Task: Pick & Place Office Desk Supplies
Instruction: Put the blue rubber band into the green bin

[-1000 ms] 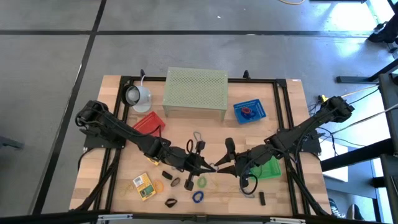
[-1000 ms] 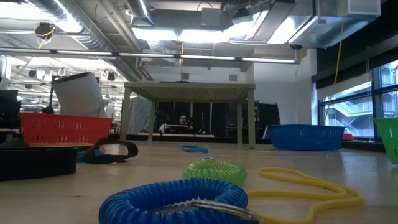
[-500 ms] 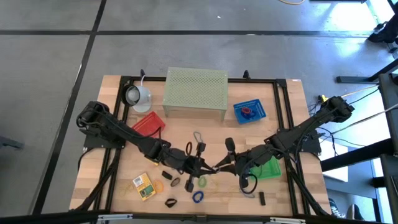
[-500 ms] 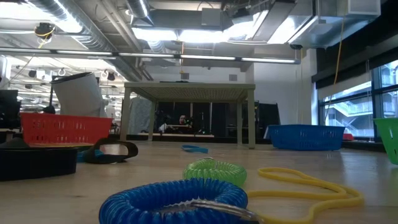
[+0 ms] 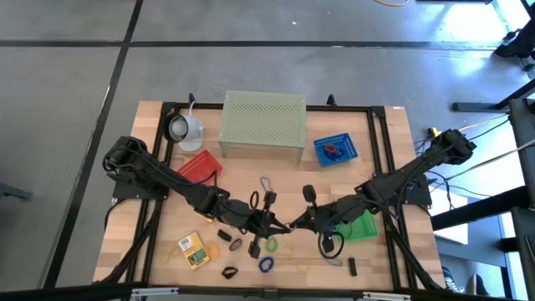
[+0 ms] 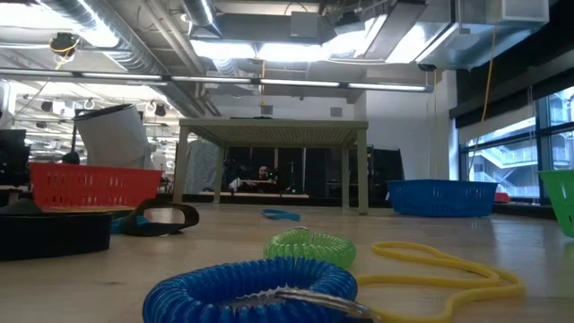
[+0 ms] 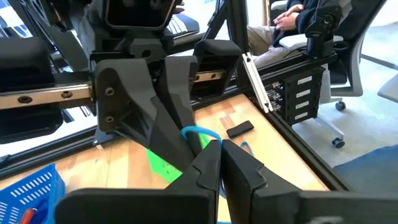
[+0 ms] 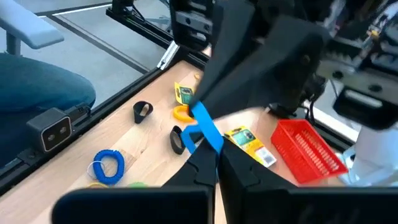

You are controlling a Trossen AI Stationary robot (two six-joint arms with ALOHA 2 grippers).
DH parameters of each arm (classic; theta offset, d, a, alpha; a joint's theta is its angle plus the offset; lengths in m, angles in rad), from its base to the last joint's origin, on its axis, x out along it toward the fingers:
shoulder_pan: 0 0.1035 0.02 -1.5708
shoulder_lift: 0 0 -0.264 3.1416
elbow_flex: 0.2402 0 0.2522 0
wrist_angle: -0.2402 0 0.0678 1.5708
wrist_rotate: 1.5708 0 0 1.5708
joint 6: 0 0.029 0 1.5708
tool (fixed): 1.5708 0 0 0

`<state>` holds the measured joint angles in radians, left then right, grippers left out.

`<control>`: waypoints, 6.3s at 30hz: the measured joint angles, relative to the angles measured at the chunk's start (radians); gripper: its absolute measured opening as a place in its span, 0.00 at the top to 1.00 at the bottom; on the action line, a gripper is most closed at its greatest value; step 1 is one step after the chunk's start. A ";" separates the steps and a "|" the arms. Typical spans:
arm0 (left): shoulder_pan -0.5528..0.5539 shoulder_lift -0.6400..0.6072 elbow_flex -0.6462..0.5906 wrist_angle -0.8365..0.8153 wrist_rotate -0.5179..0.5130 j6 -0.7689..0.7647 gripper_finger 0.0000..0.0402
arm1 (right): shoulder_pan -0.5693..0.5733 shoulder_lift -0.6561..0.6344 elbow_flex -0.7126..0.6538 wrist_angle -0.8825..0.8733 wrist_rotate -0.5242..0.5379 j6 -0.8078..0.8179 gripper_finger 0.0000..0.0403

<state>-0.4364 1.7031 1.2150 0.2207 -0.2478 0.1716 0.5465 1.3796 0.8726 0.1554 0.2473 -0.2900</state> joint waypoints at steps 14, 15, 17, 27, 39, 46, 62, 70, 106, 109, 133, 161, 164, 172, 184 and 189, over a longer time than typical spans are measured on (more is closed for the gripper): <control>-0.008 0.000 0.000 -0.100 -0.319 -0.038 0.69 | -0.065 -0.006 0.000 -0.235 0.154 0.301 0.99; -0.008 -0.001 0.000 -0.108 -0.353 -0.051 0.68 | -0.068 -0.008 0.000 -0.271 0.165 0.348 0.98; -0.008 -0.001 0.000 -0.118 -0.422 -0.075 0.67 | -0.072 -0.021 0.000 -0.359 0.165 0.449 0.98; -0.021 -0.001 0.000 -0.153 -0.569 -0.080 0.68 | -0.012 -0.104 0.000 -0.678 0.017 0.920 0.98; -0.021 -0.001 0.000 -0.172 -0.570 -0.080 0.68 | 0.219 -0.111 0.000 -0.964 -0.086 1.299 0.98; -0.020 -0.001 0.000 -0.172 -0.570 -0.080 0.68 | 0.243 -0.078 0.000 -1.077 -0.009 1.447 0.98; -0.020 -0.001 0.000 -0.188 -0.570 -0.080 0.68 | 0.243 -0.005 0.000 -1.136 -0.080 1.540 0.92; -0.020 -0.001 0.000 -0.195 -0.577 -0.069 0.68 | 0.243 -0.005 0.000 -1.136 -0.125 1.539 0.74; 0.327 0.281 0.001 -0.509 -0.054 -0.306 0.68 | 0.243 -0.006 0.000 -1.072 -0.148 1.474 0.61; 0.347 0.282 0.001 -0.534 0.021 -0.354 0.68 | 0.243 -0.006 0.000 -1.072 -0.128 1.469 0.61; 0.380 0.319 0.003 -0.584 0.062 -0.442 0.91 | 0.242 -0.006 0.000 -1.067 -0.019 1.449 0.61; 0.127 -0.054 0.027 -0.172 -0.167 -0.107 0.98 | 0.234 -0.006 0.000 -0.823 0.821 1.164 0.61; 0.079 -0.056 0.026 -0.168 -0.202 -0.076 0.99 | 0.210 -0.006 0.000 -0.681 0.893 0.976 0.61; 0.015 -0.055 -0.029 -0.129 -0.292 -0.079 0.99 | 0.067 -0.006 0.000 -0.349 0.639 0.638 0.61; 0.013 -0.055 -0.030 -0.126 -0.293 -0.079 0.99 | -0.109 0.046 0.000 -0.022 0.156 0.316 0.61; 0.016 -0.055 -0.030 -0.126 -0.293 -0.079 0.98 | -0.143 0.073 0.000 0.011 -0.008 0.304 0.61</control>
<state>-0.4204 1.6482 1.1846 0.0944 -0.5404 0.0921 0.4032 1.4524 0.8726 0.1666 0.2395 0.0135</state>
